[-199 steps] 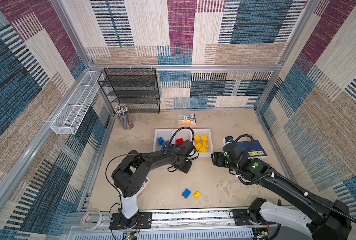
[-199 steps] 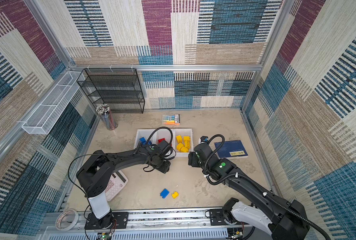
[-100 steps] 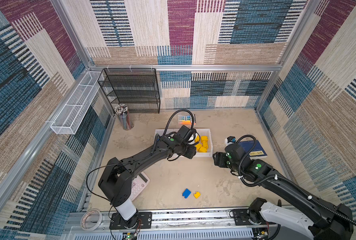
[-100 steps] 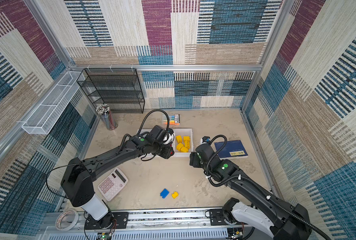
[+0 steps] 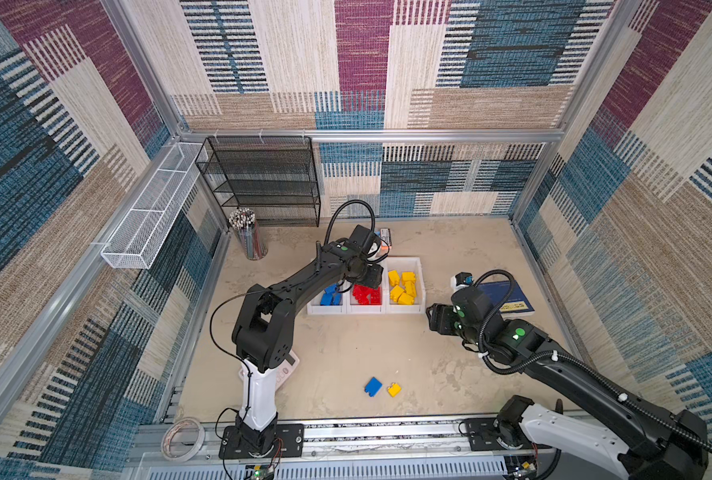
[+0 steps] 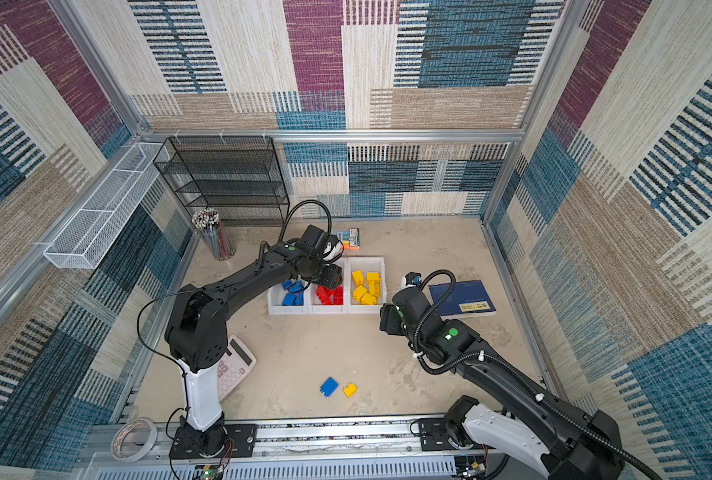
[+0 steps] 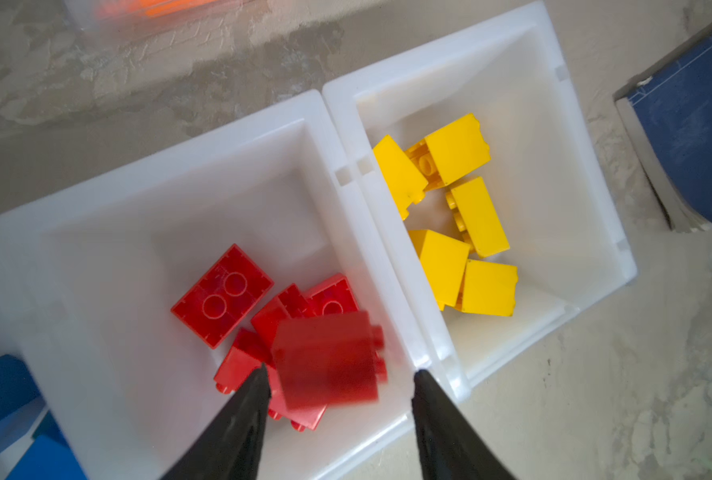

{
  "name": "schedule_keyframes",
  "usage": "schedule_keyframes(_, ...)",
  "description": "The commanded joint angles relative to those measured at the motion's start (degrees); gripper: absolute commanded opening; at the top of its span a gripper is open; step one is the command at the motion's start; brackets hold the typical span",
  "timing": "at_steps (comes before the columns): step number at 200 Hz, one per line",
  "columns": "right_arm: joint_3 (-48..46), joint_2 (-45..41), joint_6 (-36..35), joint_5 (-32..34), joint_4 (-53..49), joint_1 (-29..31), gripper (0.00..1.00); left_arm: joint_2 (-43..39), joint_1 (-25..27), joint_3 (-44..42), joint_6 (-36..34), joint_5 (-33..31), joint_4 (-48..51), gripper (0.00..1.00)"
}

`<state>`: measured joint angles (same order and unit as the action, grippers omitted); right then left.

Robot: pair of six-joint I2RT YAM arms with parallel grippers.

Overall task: Sort the legos into containers by color
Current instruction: 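Carry the red brick with the left gripper into the middle compartment and release, then draw the left gripper back while the right lowers to the blue brick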

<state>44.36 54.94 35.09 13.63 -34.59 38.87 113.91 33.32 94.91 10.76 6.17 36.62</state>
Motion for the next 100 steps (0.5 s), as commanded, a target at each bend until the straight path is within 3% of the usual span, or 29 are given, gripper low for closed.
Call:
schedule_keyframes(1, -0.39, -0.29, 0.27, 0.09, -0.39, -0.02, 0.80, -0.56, -0.19, -0.16, -0.22, -0.90, 0.80, 0.63)
schedule_keyframes(59, -0.59, 0.31, -0.61, -1.77, 0.46, 0.03, 0.80, -6.24, -0.45, -4.84, 0.61, 0.18, -0.91, 0.64)
schedule_keyframes(100, -2.47, 2.53, -1.43, -8.06, 3.36, 1.00, 0.75, -17.62, -2.86, -15.36, 3.65, -0.29, -4.74, 0.64)
